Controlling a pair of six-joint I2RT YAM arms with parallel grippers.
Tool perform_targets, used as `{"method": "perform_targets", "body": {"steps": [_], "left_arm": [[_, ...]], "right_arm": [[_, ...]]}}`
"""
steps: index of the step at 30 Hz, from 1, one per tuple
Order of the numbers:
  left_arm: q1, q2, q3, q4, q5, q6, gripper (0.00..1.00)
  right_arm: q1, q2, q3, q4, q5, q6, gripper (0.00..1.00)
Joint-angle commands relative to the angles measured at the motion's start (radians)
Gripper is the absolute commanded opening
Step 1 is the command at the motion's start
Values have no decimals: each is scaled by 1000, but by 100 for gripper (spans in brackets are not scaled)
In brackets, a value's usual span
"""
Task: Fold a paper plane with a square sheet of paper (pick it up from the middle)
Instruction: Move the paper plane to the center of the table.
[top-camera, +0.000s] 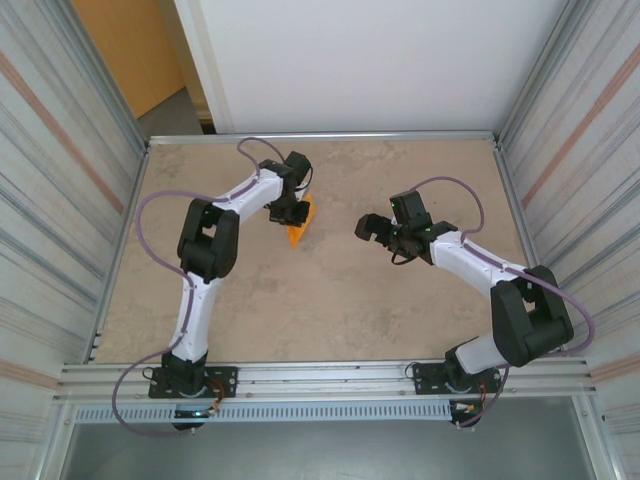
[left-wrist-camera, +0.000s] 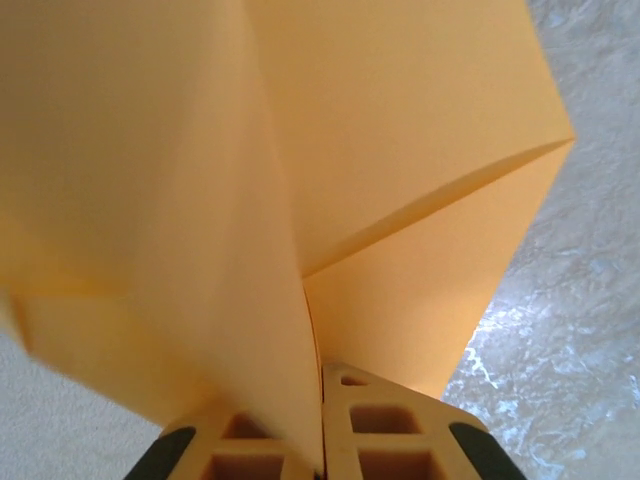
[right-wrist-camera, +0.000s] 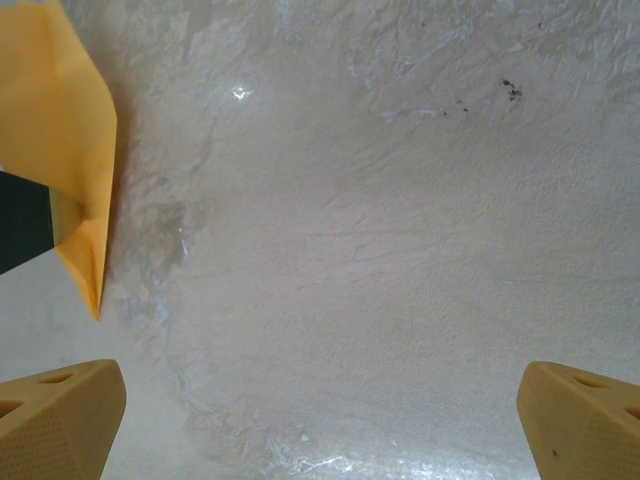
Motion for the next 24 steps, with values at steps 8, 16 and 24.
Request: {"method": "perform_targets", "body": {"steps": [8,16,24], "left_arm": [[1,28,18,-25,-26,-18,21],[0,49,0,-16,-26,-47,25],[1,71,-34,-5,-53,-118,35]], "right_arm": [[3,-11,6,-25,13,2,99],[2,1,5,-29,8,8,99],[4,2,3,-34,12,8,99]]}}
